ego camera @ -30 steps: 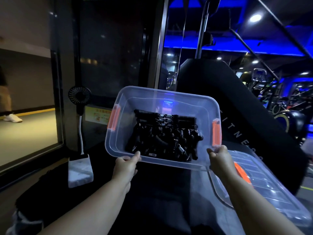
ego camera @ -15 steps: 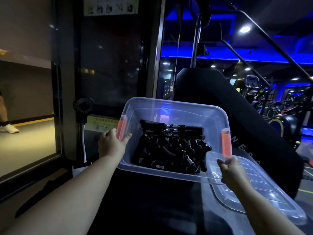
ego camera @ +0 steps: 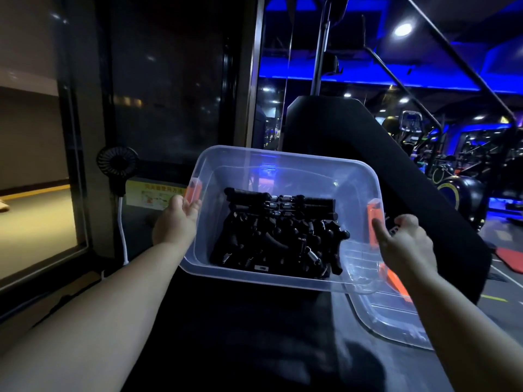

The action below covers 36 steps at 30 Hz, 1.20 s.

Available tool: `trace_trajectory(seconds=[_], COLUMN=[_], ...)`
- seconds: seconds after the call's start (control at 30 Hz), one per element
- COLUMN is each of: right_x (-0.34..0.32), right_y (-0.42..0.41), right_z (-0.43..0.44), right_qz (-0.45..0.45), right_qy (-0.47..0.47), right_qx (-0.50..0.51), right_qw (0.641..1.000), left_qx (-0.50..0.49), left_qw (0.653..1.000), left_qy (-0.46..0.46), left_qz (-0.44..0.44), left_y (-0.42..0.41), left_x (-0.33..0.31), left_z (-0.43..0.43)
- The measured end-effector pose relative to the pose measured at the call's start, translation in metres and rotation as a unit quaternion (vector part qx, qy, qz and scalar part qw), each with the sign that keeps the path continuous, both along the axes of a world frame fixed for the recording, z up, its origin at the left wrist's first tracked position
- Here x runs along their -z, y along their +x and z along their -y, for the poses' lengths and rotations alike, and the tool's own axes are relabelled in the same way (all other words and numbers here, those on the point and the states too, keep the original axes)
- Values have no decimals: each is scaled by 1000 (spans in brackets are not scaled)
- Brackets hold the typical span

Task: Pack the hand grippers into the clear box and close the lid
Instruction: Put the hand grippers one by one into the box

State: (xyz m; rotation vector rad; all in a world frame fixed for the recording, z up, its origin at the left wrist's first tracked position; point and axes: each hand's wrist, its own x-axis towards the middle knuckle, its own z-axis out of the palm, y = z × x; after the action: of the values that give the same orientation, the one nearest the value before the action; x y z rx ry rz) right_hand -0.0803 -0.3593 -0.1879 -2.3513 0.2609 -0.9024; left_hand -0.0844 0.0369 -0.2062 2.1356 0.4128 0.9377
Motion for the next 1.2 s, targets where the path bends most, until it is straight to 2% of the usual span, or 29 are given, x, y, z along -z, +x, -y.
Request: trace_trajectory(seconds=[0.07, 0.17, 0.3, 0.6, 0.83, 1.2], right_x=[-12, -22, -18, -21, -31, -46], right_y=[14, 34, 45, 64, 87, 136], right_z=[-3, -12, -19, -17, -16, -14], right_qz=[15, -14, -4, 5, -21, -68], right_qy=[-10, 4, 46, 51, 58, 20], right_qx=[-36, -68, -67, -73, -86, -88], right_qw=[999, 998, 997, 996, 994, 994], left_qx=[1, -2, -9, -42, -18, 30], left_qw=[1000, 1000, 1000, 993, 995, 989], left_qy=[2, 9, 17, 97, 63, 10], left_qz=[-3, -4, -12, -56, -76, -147], left_y=[0, 1, 7, 36, 60, 105], left_x=[0, 0, -5, -42, -50, -66], left_z=[0, -1, -2, 9, -2, -14])
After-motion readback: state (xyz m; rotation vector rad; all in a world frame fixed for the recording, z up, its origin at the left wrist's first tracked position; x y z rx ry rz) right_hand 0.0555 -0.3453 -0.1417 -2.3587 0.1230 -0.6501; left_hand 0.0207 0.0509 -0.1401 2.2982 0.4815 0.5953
